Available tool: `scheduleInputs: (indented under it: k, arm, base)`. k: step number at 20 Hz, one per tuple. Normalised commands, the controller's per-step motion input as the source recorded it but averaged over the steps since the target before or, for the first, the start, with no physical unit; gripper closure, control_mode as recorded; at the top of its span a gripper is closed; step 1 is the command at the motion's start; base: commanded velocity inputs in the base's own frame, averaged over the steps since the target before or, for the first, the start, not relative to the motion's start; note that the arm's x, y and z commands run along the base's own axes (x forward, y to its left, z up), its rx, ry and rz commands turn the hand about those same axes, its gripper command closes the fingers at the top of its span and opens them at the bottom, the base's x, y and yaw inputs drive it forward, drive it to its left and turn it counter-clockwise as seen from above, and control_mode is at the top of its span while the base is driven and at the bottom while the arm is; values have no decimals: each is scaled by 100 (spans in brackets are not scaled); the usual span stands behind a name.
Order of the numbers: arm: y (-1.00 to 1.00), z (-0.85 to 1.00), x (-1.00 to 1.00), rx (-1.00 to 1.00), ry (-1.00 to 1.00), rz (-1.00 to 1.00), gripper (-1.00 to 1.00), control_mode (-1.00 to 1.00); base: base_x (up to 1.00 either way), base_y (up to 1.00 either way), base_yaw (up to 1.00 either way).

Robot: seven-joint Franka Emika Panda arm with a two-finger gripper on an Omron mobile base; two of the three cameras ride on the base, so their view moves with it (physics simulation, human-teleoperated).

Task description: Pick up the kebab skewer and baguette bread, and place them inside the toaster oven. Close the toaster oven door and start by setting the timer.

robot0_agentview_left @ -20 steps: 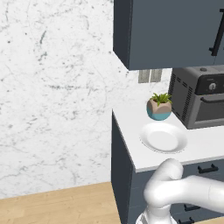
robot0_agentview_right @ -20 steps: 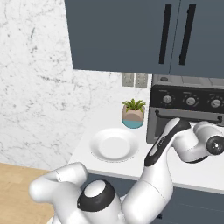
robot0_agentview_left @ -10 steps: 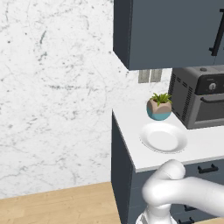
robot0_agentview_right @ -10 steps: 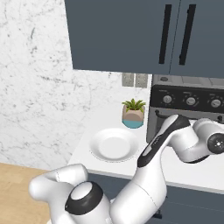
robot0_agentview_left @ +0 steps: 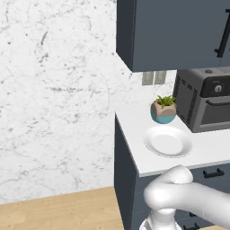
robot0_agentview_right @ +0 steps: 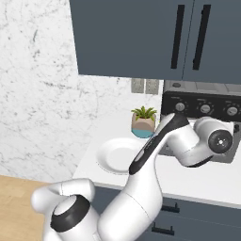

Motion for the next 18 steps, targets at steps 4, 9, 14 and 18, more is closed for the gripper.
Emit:
scheduleInputs:
  k: [4,9,14,18]
  arm:
    - [52,41,-11,0,0,0,-100,-100]
    - [40,40,-10,0,0,0,-100,-100]
    - [22,10,-10,0,0,2,-100,-100]
    - [20,0,-3,0,0,0,-100,-100]
  base:
    - [0,0,0]
    - [0,0,0]
    - [0,0,0]
    - [0,0,0]
